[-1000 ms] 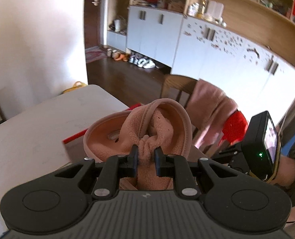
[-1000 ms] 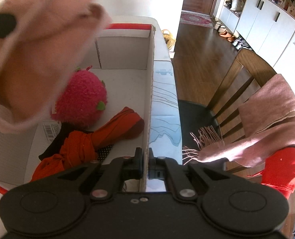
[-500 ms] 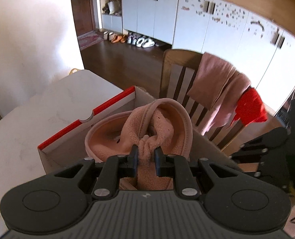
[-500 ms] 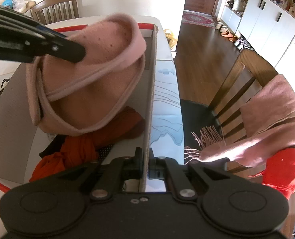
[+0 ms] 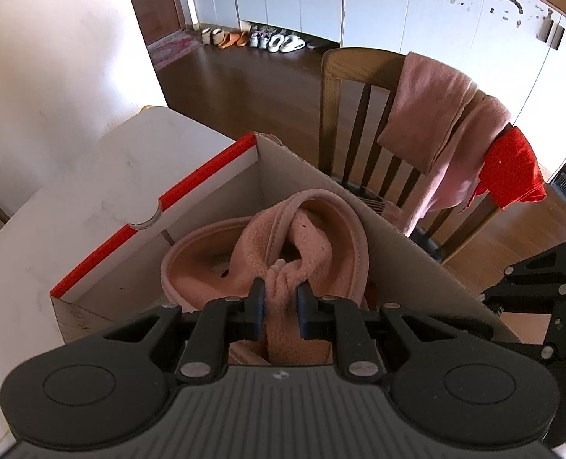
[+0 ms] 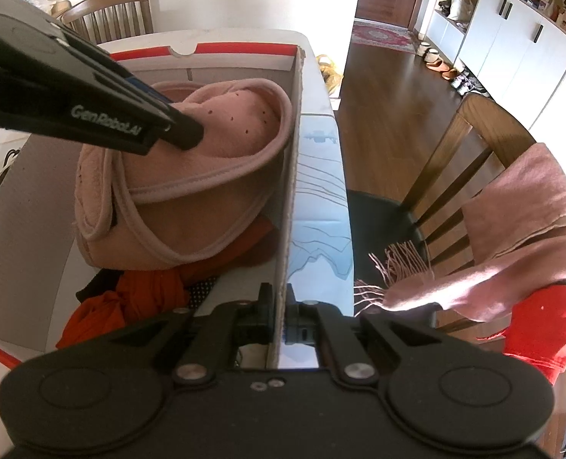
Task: Organize objects
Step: 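Lift the pink fleece into the box with the left gripper and release, then withdraw the left gripper from the box back over the mat, then grasp the blue booklet with the left gripper, then carry the blue booklet into the box with the left gripper and release, then return the left gripper to the mat and grasp the white cable, then carry the white cable into the box with the left gripper and release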
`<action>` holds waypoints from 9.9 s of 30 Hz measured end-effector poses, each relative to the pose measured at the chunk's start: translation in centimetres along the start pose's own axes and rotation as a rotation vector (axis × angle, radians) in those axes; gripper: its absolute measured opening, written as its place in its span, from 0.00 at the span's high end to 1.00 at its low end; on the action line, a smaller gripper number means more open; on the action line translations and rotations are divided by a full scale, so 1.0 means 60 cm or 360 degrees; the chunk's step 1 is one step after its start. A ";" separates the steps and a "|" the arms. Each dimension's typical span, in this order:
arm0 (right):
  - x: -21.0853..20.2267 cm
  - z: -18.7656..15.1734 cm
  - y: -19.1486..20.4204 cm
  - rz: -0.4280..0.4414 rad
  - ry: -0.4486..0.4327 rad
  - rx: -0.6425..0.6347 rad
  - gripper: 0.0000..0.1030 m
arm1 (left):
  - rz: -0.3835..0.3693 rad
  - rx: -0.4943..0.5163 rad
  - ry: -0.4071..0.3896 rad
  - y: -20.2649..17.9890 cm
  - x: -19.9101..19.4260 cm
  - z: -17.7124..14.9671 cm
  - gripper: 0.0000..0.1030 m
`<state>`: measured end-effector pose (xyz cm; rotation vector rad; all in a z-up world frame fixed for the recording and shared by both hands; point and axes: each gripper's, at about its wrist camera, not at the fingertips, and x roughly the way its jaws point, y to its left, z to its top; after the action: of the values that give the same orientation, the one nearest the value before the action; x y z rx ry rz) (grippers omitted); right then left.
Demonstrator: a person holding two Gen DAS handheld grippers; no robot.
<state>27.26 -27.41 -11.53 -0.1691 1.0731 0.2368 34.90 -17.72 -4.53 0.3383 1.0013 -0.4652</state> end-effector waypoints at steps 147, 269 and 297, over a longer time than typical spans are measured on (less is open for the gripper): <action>-0.004 -0.003 0.008 -0.0059 0.0069 -0.0044 0.96 | 0.0419 -0.0991 -0.0240 0.287 -0.211 -0.405 0.52; -0.008 -0.013 -0.001 -0.0019 0.0114 0.0054 0.97 | 0.0402 -0.0874 -0.0048 0.392 -0.057 -0.402 0.46; -0.011 -0.017 0.002 -0.0010 0.0098 0.0061 0.97 | 0.0346 -0.0958 -0.0059 0.380 -0.083 -0.425 0.94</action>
<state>26.05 -27.61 -11.42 -0.1461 1.1372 0.2065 26.06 14.94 -11.64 -0.1036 1.0064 0.0377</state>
